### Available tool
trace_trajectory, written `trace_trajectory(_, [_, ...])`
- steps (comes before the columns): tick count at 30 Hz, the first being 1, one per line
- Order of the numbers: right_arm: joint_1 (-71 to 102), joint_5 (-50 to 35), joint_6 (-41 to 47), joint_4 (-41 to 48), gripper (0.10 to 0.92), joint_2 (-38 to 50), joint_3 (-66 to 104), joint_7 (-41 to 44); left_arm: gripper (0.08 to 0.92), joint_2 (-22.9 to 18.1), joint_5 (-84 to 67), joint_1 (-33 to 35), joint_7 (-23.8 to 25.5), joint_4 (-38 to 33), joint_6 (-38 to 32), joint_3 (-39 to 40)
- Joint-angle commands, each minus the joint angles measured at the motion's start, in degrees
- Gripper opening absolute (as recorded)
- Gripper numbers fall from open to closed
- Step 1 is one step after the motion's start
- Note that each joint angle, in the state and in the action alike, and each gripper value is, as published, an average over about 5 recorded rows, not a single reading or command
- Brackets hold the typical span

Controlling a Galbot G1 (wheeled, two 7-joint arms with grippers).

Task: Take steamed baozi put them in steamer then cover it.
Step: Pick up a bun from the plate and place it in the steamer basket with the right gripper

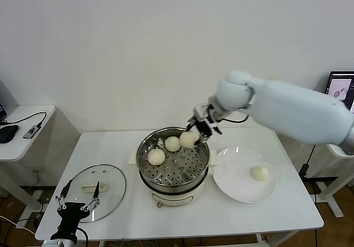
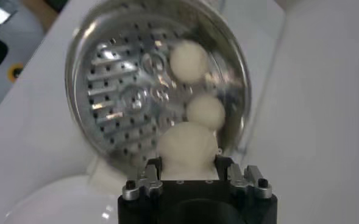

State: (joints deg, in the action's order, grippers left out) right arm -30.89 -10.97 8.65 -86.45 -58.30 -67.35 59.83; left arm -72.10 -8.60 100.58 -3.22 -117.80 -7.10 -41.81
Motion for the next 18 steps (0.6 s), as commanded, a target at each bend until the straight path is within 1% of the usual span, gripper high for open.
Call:
trace_trajectory(1, [1.64,4.38,-14.74,1.83,0.551,-8.48,-5.16,-1.01,0.823,-0.25,-0.03,-0.01,-0.07,0.18,-0.09,-0.19])
trace_trajectory(8, [3.5,11.53,-23.89,5.18,0.557,-9.67,-6.43,-1.16,0.823,-0.54,0.15,-0.12,-0.15,0.4,-0.03,-0.13])
trace_trajectory(14, [4.41,13.87,-27.18,5.83,0.56,-9.77,-6.59,-1.1,0.823,-0.74,0.32,-0.24,-0.25,0.79,-0.06,-0.11])
trace_trajectory(18, [4.57,13.92,-28.11,6.08,0.56,-9.99,-6.65,-1.05,0.823,-0.86,0.4,-0.39,-0.28,0.83,-0.02,0.01])
